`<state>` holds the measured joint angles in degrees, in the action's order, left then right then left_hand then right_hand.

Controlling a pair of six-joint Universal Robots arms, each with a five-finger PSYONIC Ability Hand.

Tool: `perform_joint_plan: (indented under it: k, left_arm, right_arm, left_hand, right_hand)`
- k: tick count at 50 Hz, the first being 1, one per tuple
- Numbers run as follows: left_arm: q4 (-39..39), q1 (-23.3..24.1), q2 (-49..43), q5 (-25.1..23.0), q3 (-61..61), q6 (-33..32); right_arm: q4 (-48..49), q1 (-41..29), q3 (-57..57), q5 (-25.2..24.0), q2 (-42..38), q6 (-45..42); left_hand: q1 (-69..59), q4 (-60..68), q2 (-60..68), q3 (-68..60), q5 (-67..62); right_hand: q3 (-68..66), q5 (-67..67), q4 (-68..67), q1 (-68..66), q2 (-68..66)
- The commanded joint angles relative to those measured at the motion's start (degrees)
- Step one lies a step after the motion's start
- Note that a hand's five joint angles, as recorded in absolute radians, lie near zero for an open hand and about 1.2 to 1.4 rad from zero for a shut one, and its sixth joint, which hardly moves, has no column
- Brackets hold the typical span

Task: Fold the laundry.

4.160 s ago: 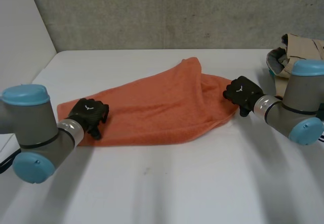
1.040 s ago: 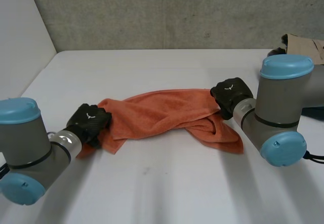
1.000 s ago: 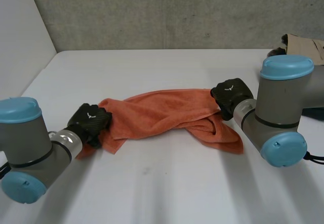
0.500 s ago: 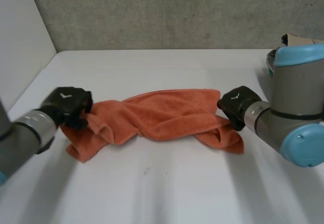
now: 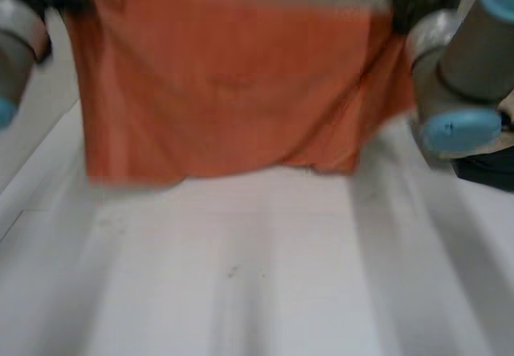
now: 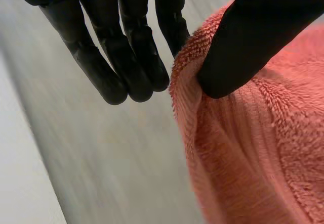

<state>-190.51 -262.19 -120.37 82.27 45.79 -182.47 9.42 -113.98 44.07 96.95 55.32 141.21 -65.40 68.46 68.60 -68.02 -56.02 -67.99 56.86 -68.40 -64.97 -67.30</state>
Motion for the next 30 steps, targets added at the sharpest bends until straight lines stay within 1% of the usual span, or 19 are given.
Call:
perform_joint_plan:
  k: [1,4,8,11,13,16,17,20,21,25,27,28,30]
  left_arm:
    - [-12.79,0.10,4.79,2.55,1.74,9.06]
    - [-12.34,-0.16,5.59,2.11,5.70,9.42]
    - [-12.43,-1.57,6.82,1.58,14.39,9.50]
    - [-12.78,-2.80,7.00,1.23,22.30,9.51]
    - [-13.39,-3.41,6.82,0.53,28.35,9.51]
    - [-14.71,-4.11,5.94,-0.96,33.56,9.59]
    - [-15.93,-4.38,4.90,-2.45,36.53,9.25]
    - [-17.52,-4.82,3.05,-5.00,40.07,9.07]
    - [-18.22,-4.99,1.91,-6.49,41.73,8.80]
    - [-18.76,-5.17,0.41,-8.52,43.85,7.05]
    - [-18.67,-5.26,0.40,-8.70,44.29,5.91]
    - [-18.58,-5.52,0.58,-8.70,44.56,5.12]
    - [-18.41,-5.87,0.93,-8.79,44.74,4.59]
  right_arm:
    - [9.49,-0.10,2.50,-1.84,7.07,2.49]
    - [7.64,0.17,5.58,-3.26,8.30,2.75]
    - [4.04,0.87,12.34,-4.75,10.76,3.11]
    - [0.70,1.48,19.81,-6.07,12.61,3.10]
    - [-1.93,1.57,26.29,-8.08,13.66,3.10]
    - [-3.61,1.66,32.99,-10.37,13.93,3.19]
    - [-4.14,1.57,37.01,-11.95,13.67,3.11]
    - [-3.88,1.66,41.96,-13.98,11.74,2.93]
    - [-3.36,1.49,43.89,-14.85,9.56,2.84]
    - [-3.35,1.31,44.61,-14.60,4.28,3.01]
    - [-3.79,1.05,44.26,-14.16,3.13,3.02]
    - [-4.40,0.96,43.65,-13.72,2.60,3.10]
    - [-5.02,0.96,42.86,-12.93,2.60,3.45]
  left_hand:
    - [-14.60,11.54,11.40,-11.98,-13.98]
    - [-14.60,11.54,11.40,-11.98,-13.98]
    - [-14.60,11.54,11.40,-11.98,-13.98]
    - [-14.60,11.54,11.40,-11.98,-13.98]
    - [-14.60,11.54,11.40,-11.98,-13.98]
    - [-14.60,11.54,11.40,-11.98,-13.98]
    - [-14.60,11.54,11.40,-11.98,-13.98]
    - [-14.60,11.54,11.40,-11.98,-13.98]
    - [-14.60,11.54,11.40,-11.98,-13.98]
    - [-14.60,11.54,11.40,-11.98,-13.98]
    - [-14.60,11.54,11.40,-11.98,-13.98]
    - [-14.60,11.54,11.40,-11.98,-13.98]
    - [-14.60,11.54,11.40,-11.98,-13.98]
  right_hand:
    - [-12.01,13.14,-11.60,-15.03,-12.70]
    - [-12.01,13.14,-11.60,-15.03,-12.70]
    - [-12.01,13.14,-11.60,-15.03,-12.70]
    - [-12.01,13.14,-11.60,-15.03,-12.70]
    - [-12.01,13.14,-11.60,-15.03,-12.70]
    - [-12.01,13.14,-11.60,-15.03,-12.70]
    - [-12.01,13.14,-11.60,-15.03,-12.70]
    - [-12.01,13.14,-11.60,-15.03,-12.70]
    - [-12.01,13.14,-11.60,-15.03,-12.70]
    - [-12.01,13.14,-11.60,-15.03,-12.70]
    - [-12.01,13.14,-11.60,-15.03,-12.70]
    - [-8.99,10.12,-8.58,-12.01,-9.68]
    - [8.10,-6.97,8.51,5.09,7.42]
